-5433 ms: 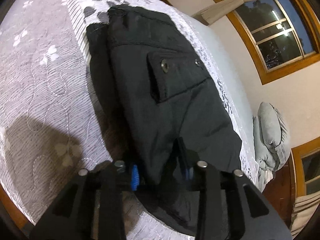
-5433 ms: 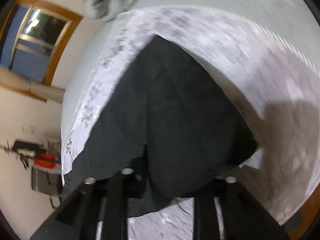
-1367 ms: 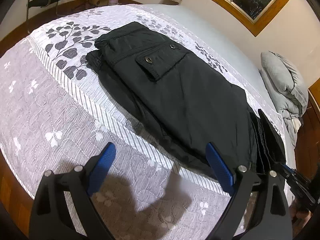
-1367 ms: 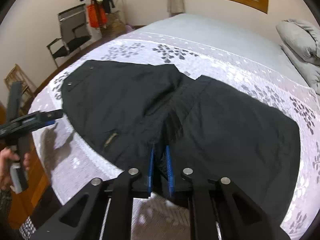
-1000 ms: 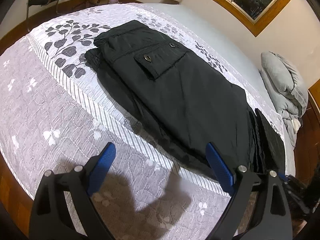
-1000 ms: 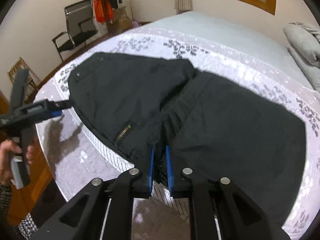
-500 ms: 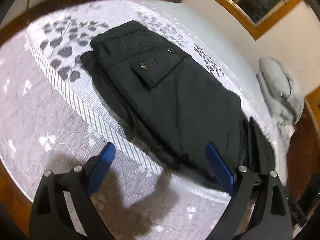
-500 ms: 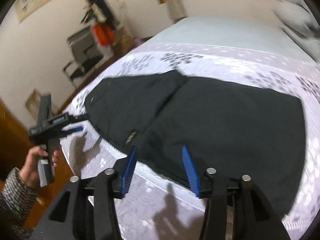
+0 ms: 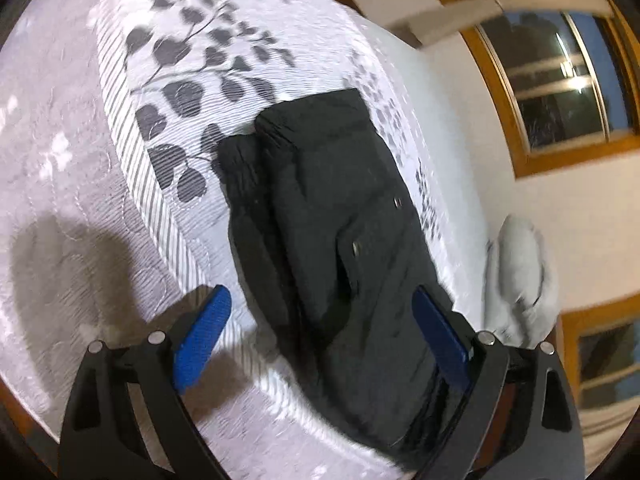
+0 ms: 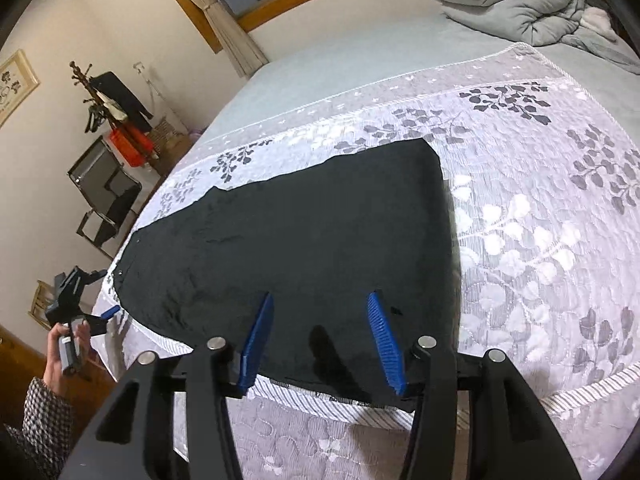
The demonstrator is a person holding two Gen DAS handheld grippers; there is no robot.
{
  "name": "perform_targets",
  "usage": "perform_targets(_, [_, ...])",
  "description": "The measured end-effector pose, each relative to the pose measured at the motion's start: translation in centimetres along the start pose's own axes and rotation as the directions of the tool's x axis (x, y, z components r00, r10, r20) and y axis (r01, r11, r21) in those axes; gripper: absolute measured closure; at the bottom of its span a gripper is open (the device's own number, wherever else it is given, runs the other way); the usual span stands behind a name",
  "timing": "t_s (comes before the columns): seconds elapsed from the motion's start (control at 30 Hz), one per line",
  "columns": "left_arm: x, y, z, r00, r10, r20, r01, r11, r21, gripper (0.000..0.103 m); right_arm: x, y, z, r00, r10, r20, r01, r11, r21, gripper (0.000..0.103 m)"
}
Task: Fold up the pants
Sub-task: 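Grasp the folded pants end with the left tool and lift it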
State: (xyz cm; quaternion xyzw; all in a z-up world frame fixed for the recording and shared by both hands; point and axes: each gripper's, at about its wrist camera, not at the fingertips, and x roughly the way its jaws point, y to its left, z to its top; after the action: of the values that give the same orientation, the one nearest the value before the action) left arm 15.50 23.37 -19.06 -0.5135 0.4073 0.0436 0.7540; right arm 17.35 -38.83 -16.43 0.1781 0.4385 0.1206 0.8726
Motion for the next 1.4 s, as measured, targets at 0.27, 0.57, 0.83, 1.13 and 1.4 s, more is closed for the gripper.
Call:
perform_targets(0.27, [2.6, 0.3, -0.2, 0.998, -0.053, -0.030, 0.051, 0.996, -0.069, 0.012, 1.2, 0.9, 0.3, 1.000, -0.009, -0.010, 0.009, 1.000, -0.028, 0.052])
perform_targets(0.57, [4.2, -0.9, 0.5, 0.995, -0.076, -0.063, 0.073, 0.996, -0.049, 0.013, 2.0, 1.0, 0.5, 1.000, -0.022, -0.022, 0.021, 1.000, -0.023, 0.042])
perform_targets(0.83, [5.7, -1.9, 0.6, 0.996, 0.005, -0.086, -0.006, 1.000, -0.016, 0.049, 2.5, 1.2, 0.3, 0.999, -0.030, -0.036, 0.029, 0.999, -0.029, 0.037])
perform_targets(1.13, [5.6, -2.3, 0.4, 0.997, -0.020, -0.069, 0.019, 1.000, -0.022, 0.086, 3.2, 1.0, 0.1, 0.998, -0.041, -0.051, 0.039, 0.998, -0.039, 0.034])
perform_targets(1.4, [6.5, -1.2, 0.6, 0.995, -0.063, -0.081, 0.058, 0.997, -0.058, 0.078, 3.4, 1.0, -0.1, 0.998, -0.042, -0.053, 0.040, 0.998, -0.044, 0.034])
